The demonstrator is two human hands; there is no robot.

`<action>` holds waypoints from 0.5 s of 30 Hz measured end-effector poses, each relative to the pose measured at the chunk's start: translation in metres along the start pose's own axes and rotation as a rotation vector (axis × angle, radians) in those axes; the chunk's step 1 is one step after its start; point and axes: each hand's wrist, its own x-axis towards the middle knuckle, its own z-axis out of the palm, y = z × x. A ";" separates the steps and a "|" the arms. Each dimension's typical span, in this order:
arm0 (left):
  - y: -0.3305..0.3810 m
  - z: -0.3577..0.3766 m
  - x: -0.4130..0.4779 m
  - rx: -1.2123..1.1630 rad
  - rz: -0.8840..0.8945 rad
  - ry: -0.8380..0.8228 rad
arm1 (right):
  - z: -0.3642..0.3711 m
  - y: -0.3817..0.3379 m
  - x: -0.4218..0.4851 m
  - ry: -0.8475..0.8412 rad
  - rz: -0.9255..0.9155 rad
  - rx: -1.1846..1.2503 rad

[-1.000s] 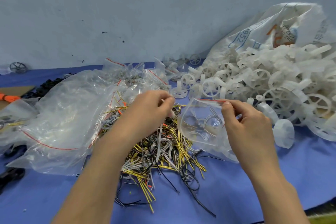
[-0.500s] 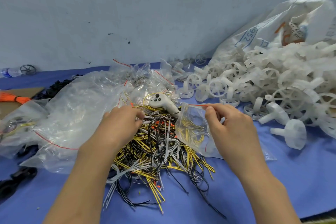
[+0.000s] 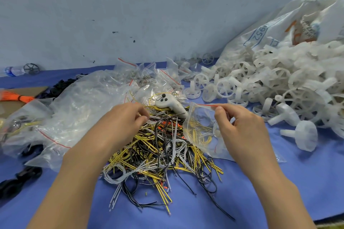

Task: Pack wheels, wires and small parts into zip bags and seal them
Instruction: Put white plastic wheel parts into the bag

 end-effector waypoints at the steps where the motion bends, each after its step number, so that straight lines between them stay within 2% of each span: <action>1: 0.002 0.000 -0.003 0.009 0.016 -0.021 | 0.000 0.000 0.000 0.000 -0.001 -0.001; 4: 0.003 0.008 -0.009 0.084 0.056 -0.058 | 0.000 0.000 0.000 -0.001 0.001 -0.005; 9: 0.014 0.031 -0.009 0.086 0.063 0.087 | -0.001 -0.001 0.000 0.005 0.007 -0.016; 15: 0.022 0.054 0.008 0.297 0.018 0.136 | -0.001 -0.001 0.000 -0.002 0.022 -0.015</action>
